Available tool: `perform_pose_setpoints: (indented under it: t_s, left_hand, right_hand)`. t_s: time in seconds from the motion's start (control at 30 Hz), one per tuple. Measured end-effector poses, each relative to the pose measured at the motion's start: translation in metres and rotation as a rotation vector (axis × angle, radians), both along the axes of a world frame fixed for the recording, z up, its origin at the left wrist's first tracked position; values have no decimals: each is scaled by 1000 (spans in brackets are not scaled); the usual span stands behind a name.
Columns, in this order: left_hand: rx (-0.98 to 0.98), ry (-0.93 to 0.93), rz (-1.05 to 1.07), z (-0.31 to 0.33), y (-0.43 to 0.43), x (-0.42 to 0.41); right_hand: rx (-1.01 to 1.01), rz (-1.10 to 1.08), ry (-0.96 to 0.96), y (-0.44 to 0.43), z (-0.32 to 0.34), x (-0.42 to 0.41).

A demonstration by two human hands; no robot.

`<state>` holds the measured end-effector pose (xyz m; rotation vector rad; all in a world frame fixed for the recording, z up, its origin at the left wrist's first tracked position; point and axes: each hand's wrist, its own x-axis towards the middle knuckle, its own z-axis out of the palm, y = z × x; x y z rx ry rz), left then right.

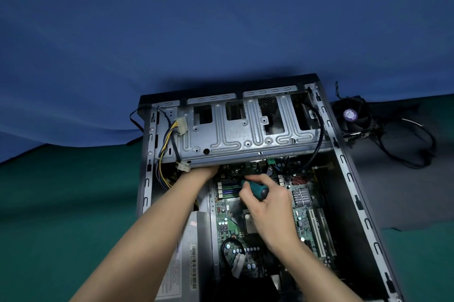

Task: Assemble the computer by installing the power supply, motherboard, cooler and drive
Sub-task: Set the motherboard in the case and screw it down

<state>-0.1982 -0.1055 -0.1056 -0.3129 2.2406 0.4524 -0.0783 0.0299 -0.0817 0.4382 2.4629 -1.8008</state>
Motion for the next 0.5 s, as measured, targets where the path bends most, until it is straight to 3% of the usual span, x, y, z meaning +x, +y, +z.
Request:
perform_pose_setpoints:
  t_s: [0.2,0.37,0.5]
  left_hand:
    - [5,-70,8,-2,0,-3]
    - [-36,23,-4,-6,-5,-2]
    - [15,-66,-29,-3,-2,-4]
  right_hand:
    - [0,-7,-6,0,0,0]
    - [-3,6,-19,0,1,0]
    - [-15,10,-30,-1,3,0]
